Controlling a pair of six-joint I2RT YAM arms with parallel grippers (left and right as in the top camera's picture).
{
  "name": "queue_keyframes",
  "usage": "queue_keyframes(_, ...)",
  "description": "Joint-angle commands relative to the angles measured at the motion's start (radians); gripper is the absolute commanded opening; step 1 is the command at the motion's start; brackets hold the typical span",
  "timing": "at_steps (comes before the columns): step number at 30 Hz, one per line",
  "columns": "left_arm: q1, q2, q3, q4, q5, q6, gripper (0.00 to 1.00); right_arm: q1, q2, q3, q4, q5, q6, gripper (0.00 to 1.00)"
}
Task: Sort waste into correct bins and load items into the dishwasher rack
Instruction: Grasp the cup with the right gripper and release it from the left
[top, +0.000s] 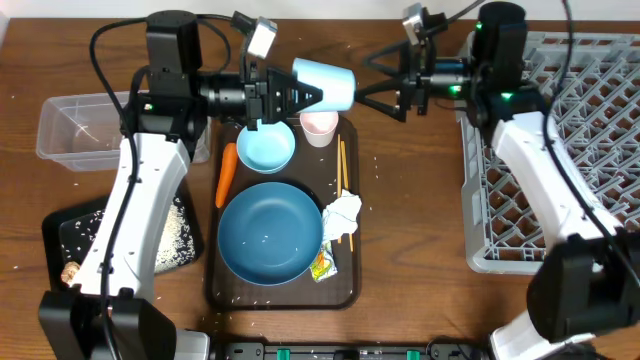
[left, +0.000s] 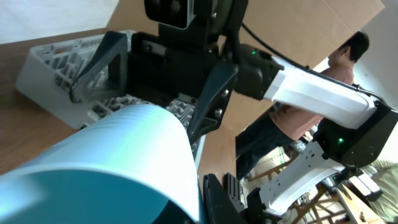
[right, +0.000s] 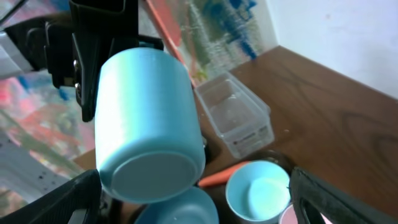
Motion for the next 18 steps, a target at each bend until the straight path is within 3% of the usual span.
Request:
queue_keyframes(1,-0.002,-0.01,0.016,0.006,0.036,0.002,0.06,0.036,0.03,0.013,0.066,-0.043,0.122,0.88)
queue_keyframes(7,-0.002,-0.007,0.016,0.006,0.032,0.002,0.06,0.079,0.04,0.013,0.175,-0.056,0.183,0.83)
queue_keyframes(18,-0.002,-0.007,0.016,0.006,0.032,0.002,0.06,0.097,0.04,0.013,0.191,-0.064,0.196,0.58)
